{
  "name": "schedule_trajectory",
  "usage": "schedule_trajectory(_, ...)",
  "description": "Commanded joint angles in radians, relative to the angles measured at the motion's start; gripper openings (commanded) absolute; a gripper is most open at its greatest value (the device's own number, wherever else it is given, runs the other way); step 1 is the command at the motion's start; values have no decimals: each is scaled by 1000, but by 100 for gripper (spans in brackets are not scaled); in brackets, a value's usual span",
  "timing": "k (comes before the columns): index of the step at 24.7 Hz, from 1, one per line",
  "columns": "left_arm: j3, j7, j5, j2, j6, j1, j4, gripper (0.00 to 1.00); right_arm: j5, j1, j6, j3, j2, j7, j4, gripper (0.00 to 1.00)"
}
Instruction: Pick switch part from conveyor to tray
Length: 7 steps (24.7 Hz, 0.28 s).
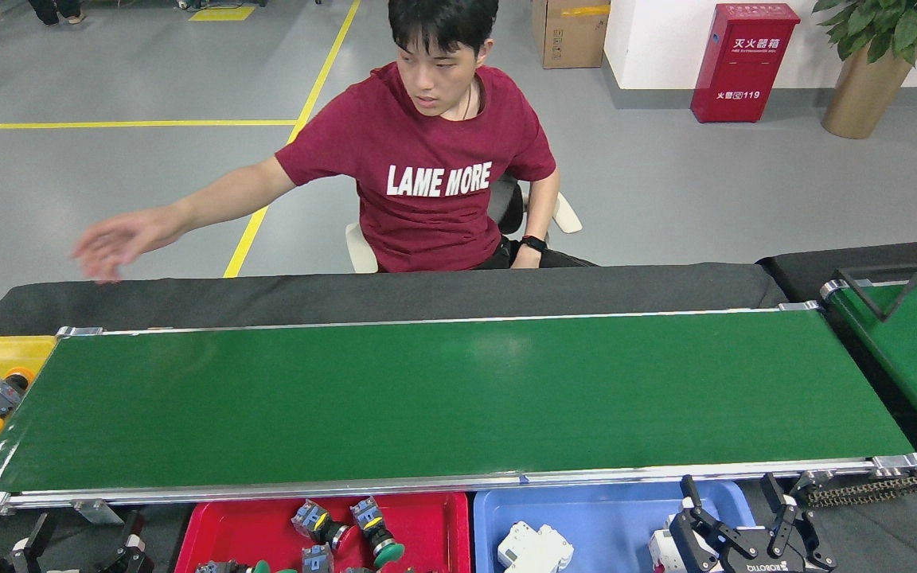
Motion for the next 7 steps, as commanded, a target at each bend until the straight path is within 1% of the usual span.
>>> schedule_trajectory(1,4,9,5,10,3,-7,-8,100,2,-3,-5,-5,-8,-2,-16,99)
schedule_trajectory(7,4,9,5,10,3,-5,-7,100,2,-4,-7,-5,-5,-2,-16,99)
